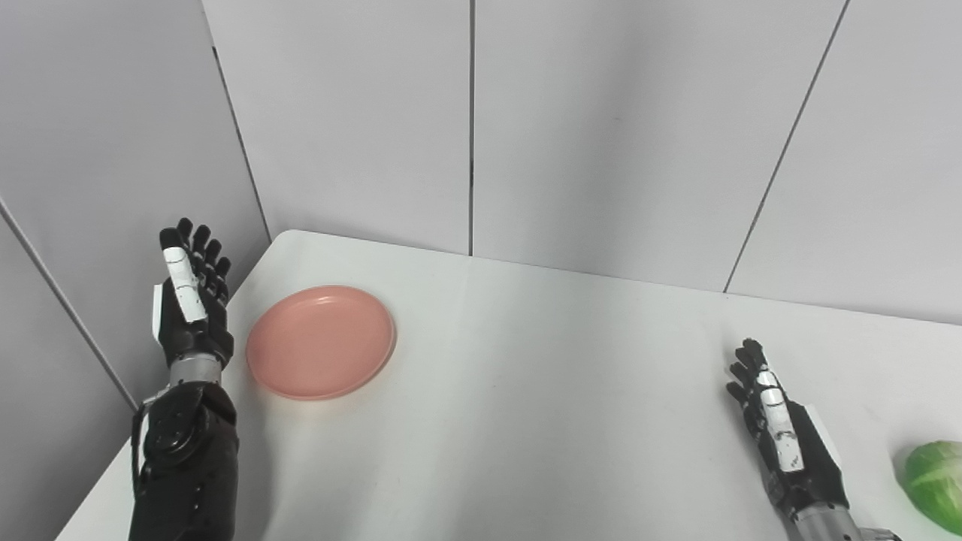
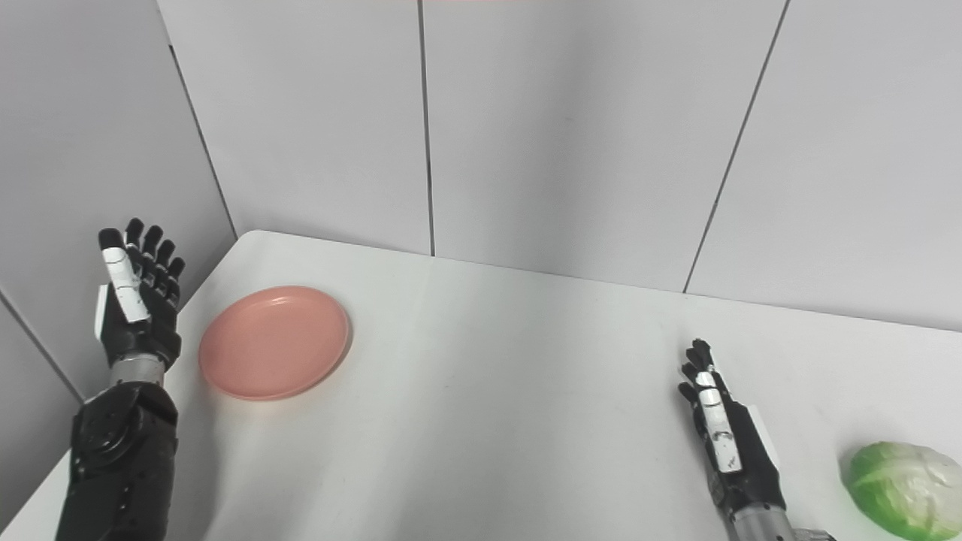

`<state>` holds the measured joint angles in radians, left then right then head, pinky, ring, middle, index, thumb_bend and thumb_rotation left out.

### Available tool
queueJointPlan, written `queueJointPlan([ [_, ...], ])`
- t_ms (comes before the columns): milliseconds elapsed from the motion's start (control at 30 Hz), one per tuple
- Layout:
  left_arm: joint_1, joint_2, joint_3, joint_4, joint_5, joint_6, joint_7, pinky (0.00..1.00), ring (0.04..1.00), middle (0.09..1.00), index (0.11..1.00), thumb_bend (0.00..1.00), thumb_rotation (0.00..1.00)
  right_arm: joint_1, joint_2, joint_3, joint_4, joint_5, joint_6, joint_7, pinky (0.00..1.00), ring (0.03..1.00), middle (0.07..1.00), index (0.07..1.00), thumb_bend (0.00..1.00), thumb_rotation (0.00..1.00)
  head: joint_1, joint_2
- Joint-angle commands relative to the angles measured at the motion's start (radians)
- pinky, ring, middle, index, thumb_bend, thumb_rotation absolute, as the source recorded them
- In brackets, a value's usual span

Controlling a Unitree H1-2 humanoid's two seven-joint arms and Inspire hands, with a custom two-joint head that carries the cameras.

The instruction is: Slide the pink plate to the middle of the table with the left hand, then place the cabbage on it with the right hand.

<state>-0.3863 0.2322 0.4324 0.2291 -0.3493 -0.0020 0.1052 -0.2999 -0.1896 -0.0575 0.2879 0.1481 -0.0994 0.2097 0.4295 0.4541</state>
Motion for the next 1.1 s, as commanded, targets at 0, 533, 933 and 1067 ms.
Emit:
queueJointPlan([
  [0, -0.041, 0.039, 0.007, -0.006, -0.012, -0.021, -0.018, 1.00, 1.000, 1.000, 1.000, 0.88, 1.00, 0.000, -0.013, -0.004, -0.016, 0.005, 0.027, 0.004, 1.00, 1.000, 1.000, 1.000, 0.45, 1.00, 0.000, 0.001],
  [533, -0.052, 0.050, 0.012, 0.100, -0.055, -0.012, -0.029, 1.00, 0.997, 0.997, 0.996, 0.88, 1.00, -0.001, -0.020, -0.005, -0.019, 0.018, 0.028, 0.009, 1.00, 1.000, 1.000, 1.000, 0.44, 1.00, 0.009, 0.012],
  [933, -0.085, 0.050, 0.013, 0.272, -0.072, -0.053, -0.057, 1.00, 0.993, 0.991, 0.986, 0.85, 0.98, 0.000, -0.019, -0.005, -0.028, 0.003, 0.038, -0.003, 1.00, 1.000, 1.000, 1.000, 0.45, 1.00, 0.006, 0.017],
  [1067, -0.096, 0.064, -0.001, 0.344, -0.068, -0.061, -0.104, 1.00, 0.998, 1.000, 0.999, 0.88, 0.98, 0.001, -0.014, -0.008, -0.034, 0.008, 0.039, -0.006, 1.00, 1.000, 1.000, 1.000, 0.45, 1.00, 0.005, 0.019],
])
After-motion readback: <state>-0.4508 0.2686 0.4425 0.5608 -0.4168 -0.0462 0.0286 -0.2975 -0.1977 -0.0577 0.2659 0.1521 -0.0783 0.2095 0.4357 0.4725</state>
